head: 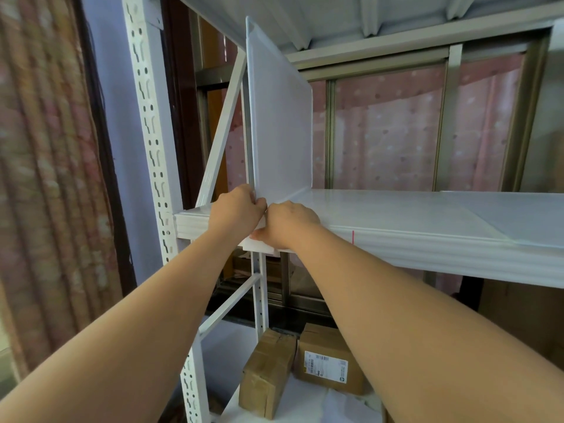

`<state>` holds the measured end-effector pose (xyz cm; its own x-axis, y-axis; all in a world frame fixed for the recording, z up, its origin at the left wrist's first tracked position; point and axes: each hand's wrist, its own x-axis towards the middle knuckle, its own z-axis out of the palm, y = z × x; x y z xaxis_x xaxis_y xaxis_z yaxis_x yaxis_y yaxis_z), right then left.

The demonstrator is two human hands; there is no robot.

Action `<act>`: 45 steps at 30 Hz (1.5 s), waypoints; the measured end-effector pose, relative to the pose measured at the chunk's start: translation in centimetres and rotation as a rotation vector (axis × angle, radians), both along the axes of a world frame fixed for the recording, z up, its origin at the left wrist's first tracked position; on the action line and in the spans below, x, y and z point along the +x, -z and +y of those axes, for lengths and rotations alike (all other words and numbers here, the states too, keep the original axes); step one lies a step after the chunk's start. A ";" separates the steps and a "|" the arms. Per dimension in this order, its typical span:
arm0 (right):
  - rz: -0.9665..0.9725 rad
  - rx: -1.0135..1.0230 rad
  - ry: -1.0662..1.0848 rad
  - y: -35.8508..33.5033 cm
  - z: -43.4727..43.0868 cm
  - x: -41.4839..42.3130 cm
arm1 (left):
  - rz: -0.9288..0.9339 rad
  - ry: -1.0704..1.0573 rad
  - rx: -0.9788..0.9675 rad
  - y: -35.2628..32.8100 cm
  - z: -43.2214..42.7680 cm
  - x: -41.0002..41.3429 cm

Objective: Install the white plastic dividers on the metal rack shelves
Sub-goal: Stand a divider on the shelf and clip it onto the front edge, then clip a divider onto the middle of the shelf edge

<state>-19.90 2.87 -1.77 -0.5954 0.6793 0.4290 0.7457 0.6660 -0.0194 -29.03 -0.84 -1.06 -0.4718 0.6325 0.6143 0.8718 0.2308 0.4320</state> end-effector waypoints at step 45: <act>-0.005 -0.363 0.570 -3.8 1.7 45.8 | 0.659 0.548 -0.730 -3.8 2.6 39.5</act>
